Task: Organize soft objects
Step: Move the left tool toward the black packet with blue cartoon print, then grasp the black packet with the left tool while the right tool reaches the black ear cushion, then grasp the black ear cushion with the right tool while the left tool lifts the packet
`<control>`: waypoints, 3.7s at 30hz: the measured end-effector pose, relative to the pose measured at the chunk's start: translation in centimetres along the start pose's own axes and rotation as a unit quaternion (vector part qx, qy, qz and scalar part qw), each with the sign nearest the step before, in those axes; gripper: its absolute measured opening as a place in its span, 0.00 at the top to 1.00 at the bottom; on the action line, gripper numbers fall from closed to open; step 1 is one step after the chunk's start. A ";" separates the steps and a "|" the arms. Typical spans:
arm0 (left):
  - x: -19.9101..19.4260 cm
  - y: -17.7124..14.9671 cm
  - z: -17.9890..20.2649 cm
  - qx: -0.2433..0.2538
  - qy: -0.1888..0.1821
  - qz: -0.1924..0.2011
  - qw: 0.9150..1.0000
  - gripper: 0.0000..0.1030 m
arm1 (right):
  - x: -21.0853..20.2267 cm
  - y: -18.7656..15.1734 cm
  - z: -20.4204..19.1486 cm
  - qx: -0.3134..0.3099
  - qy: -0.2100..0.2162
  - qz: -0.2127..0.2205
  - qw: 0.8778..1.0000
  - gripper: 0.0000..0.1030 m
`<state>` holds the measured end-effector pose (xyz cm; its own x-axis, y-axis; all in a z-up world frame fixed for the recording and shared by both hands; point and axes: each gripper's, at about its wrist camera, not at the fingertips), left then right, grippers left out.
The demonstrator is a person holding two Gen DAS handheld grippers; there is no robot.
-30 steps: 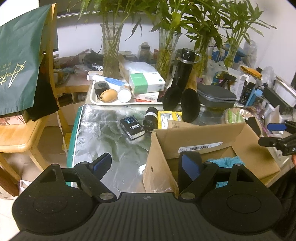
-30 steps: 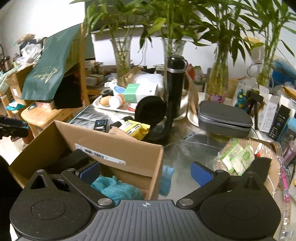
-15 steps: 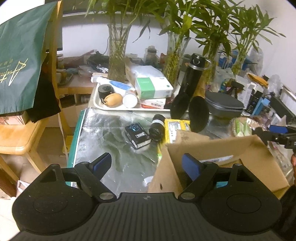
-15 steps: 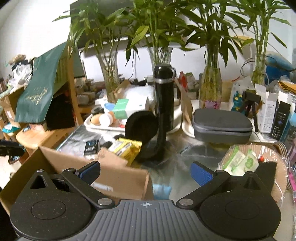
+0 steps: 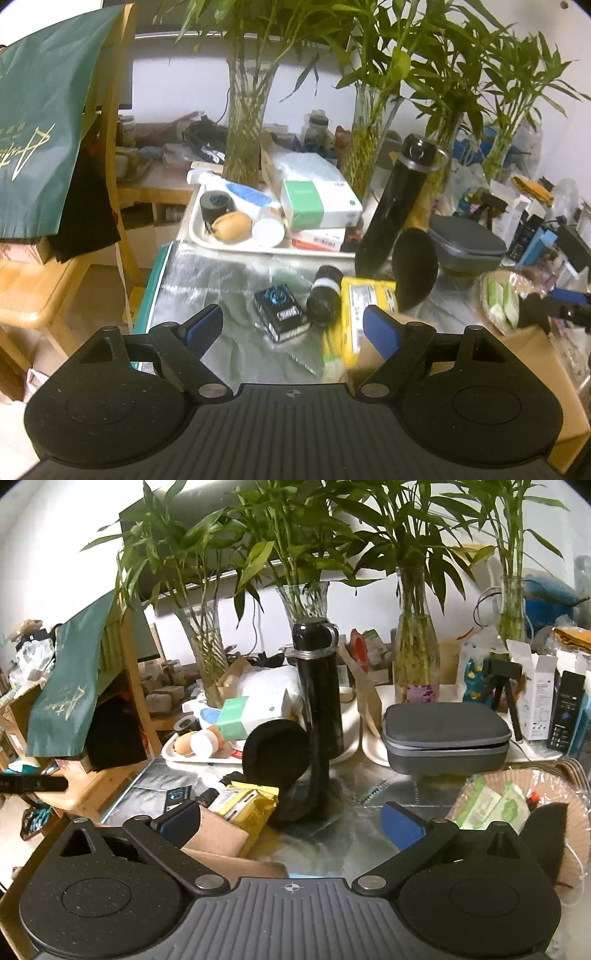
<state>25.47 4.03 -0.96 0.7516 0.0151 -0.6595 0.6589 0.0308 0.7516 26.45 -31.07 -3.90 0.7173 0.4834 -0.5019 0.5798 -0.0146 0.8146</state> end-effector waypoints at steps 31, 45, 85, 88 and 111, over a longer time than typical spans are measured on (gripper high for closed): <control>11.8 -0.1 -0.5 -0.031 0.031 -0.052 0.998 0.19 | 3.7 1.6 3.0 -0.016 -0.013 -0.010 1.000 0.00; 17.3 0.5 0.9 -0.017 0.028 -0.101 0.994 0.19 | 6.3 2.2 4.1 -0.006 -0.026 -0.026 0.999 0.00; 21.8 0.2 3.2 0.062 0.044 -0.194 0.978 0.40 | 11.3 3.0 6.3 0.000 -0.034 -0.047 0.998 0.00; 21.7 0.0 2.8 0.052 0.056 -0.192 0.978 0.50 | 12.2 3.0 6.3 -0.012 -0.023 -0.054 0.998 0.00; 19.5 1.1 0.8 0.008 0.030 -0.129 0.991 0.52 | 20.8 1.3 7.7 -0.015 0.009 -0.120 0.993 0.87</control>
<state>40.84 3.52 -12.97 0.5554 0.0689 -0.8287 0.8295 0.0257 0.5580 45.10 -27.76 -15.49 0.5530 0.4848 -0.6776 0.7210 0.1291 0.6808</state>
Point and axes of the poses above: each gripper's, at about its wrist camera, not at the fingertips, and x roughly the way its jaws point, z to its right, y to its top, and after that the axes turned 12 degrees about y, right-handed
